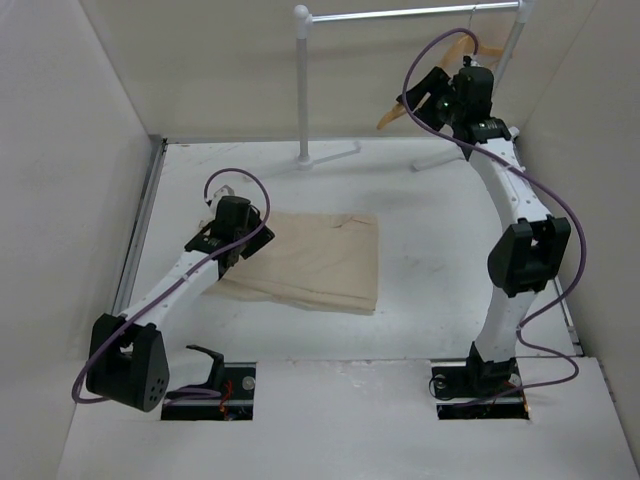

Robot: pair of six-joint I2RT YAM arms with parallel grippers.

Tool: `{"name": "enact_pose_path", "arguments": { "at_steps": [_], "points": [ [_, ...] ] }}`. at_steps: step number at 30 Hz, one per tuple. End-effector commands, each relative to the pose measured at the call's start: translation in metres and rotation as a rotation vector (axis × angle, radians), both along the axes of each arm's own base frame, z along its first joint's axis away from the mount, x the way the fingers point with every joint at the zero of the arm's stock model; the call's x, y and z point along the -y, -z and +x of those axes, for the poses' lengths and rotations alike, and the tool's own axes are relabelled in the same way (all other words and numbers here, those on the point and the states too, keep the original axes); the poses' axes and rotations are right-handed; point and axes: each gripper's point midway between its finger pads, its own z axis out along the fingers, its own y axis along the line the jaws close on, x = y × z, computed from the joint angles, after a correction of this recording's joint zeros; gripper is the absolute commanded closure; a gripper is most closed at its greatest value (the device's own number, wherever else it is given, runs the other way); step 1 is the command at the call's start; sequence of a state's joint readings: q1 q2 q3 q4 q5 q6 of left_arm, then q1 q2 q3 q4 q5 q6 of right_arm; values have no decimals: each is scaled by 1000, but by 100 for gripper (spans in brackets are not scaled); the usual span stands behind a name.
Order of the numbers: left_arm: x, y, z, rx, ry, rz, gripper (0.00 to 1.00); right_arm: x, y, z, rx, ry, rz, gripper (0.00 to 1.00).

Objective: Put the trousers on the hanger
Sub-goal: Pick up the hanger from the clothesline.

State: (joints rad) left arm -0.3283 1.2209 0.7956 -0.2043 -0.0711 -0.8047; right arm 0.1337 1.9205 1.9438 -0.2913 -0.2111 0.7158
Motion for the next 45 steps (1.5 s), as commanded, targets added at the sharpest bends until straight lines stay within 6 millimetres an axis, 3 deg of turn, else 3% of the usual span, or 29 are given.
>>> {"name": "enact_pose_path", "arguments": {
  "at_steps": [1,7,10,13,18,22,29,34,41,45],
  "points": [
    [4,-14,12,42,20,-26,59,1,-40,4,99,-24,-16,29],
    [4,-7,14,27,27,-16,59,-3,-38,10,112,-38,-17,31],
    [4,-4,12,19,27,-15,59,-2,-35,15,107,-30,-18,38],
    [2,-1,11,11,25,-16,59,-2,-34,19,110,-18,-17,36],
    [-3,-2,12,11,16,-25,59,-11,-20,32,96,-36,-5,36],
    [-6,-2,11,11,11,-22,59,-18,-22,35,125,-50,8,41],
    [-5,-1,13,8,11,-22,60,-27,-43,30,201,-81,52,63],
    [-4,-7,15,19,10,-26,60,-29,-75,15,267,-105,71,75],
    [2,-38,26,85,18,-46,60,-36,-120,-23,352,-172,73,78],
    [10,-64,34,135,33,-62,59,-43,-122,-42,353,-202,83,78]
  ]
}}
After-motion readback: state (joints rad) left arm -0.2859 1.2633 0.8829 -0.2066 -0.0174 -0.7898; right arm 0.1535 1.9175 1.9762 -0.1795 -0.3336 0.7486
